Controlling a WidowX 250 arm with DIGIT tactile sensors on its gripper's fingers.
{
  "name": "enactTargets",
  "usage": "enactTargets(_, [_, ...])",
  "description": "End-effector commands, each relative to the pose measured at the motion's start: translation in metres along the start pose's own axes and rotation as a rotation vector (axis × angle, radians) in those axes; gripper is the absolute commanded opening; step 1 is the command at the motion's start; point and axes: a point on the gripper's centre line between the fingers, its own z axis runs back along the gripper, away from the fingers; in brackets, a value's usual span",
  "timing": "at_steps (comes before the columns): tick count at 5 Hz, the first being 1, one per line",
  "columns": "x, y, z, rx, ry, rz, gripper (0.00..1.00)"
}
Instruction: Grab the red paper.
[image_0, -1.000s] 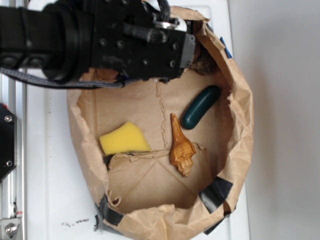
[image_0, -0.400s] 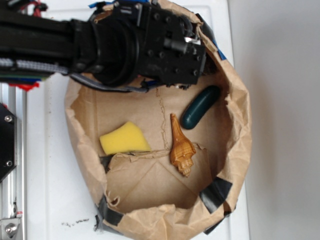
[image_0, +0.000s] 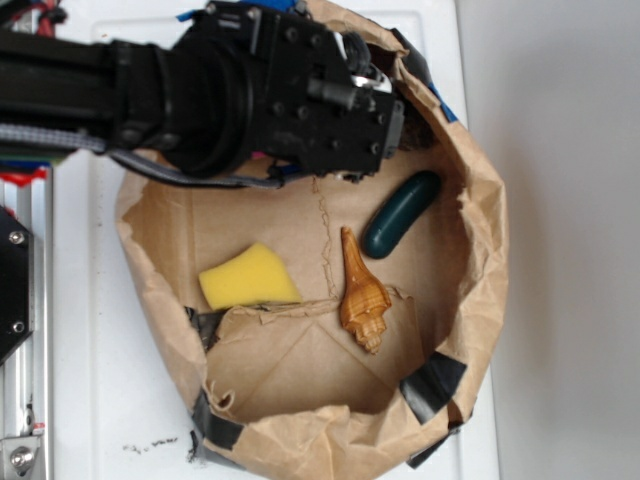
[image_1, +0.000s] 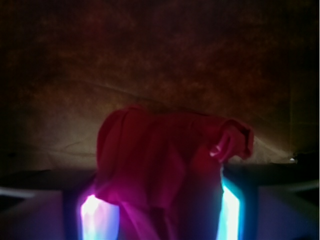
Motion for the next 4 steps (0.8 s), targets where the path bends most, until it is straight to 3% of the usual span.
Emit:
enactTargets(1, [0.01,0.008,0.019,-0.067,-0.006,0.007,0.0])
enactTargets(2, [0.012,0.005,0.028,-0.096,0.001,-0.024,0.0])
enactTargets(3, [0.002,0.004,0.058,-0.202,0.035,-0.226,0.0])
enactTargets(4, [-0.012,0.019,0.092,-0.319,0.073,-0.455,0.0])
